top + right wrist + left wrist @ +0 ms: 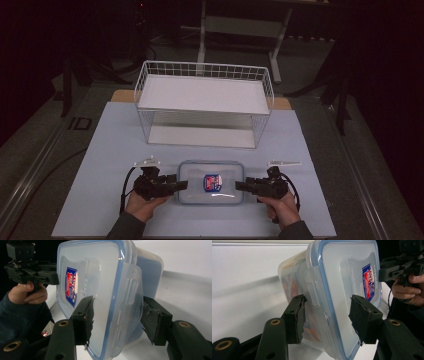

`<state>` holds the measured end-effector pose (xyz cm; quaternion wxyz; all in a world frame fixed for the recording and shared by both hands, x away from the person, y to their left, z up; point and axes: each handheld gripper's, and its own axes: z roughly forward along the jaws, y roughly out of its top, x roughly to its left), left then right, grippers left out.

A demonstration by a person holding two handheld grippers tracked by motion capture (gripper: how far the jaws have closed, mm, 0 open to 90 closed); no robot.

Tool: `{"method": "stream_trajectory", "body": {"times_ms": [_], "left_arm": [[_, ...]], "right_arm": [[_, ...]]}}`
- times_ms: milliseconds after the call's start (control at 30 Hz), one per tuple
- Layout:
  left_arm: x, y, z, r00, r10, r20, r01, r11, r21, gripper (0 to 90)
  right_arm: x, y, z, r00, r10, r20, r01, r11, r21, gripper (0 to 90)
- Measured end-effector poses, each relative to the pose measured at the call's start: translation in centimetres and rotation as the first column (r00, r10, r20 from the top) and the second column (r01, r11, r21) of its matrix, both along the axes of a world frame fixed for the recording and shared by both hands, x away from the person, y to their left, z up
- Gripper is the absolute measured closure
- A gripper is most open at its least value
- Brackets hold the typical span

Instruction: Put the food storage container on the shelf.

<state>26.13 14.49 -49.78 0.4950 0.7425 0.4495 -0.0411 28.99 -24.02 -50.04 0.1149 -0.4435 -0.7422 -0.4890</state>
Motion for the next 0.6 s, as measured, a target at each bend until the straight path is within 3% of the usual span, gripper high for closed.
{"method": "stream_trajectory", "body": {"times_ms": [200, 600], "left_arm": [[-0.4, 0.1, 0.0, 1.0000, 0.006, 0.002, -0.006, 0.9999, -0.011, 49.7], [-1.0, -0.2, 0.1, 0.9991, 0.036, 0.022, -0.036, 0.9993, 0.000, 49.6]], "right_arm": [[-0.2, -0.2, 0.2, 0.9999, 0.010, -0.011, -0.010, 1.000, -0.004, 47.9], [-0.8, -0.1, 0.2, 0.9998, 0.000, 0.022, 0.001, 1.000, -0.016, 47.8]]}}
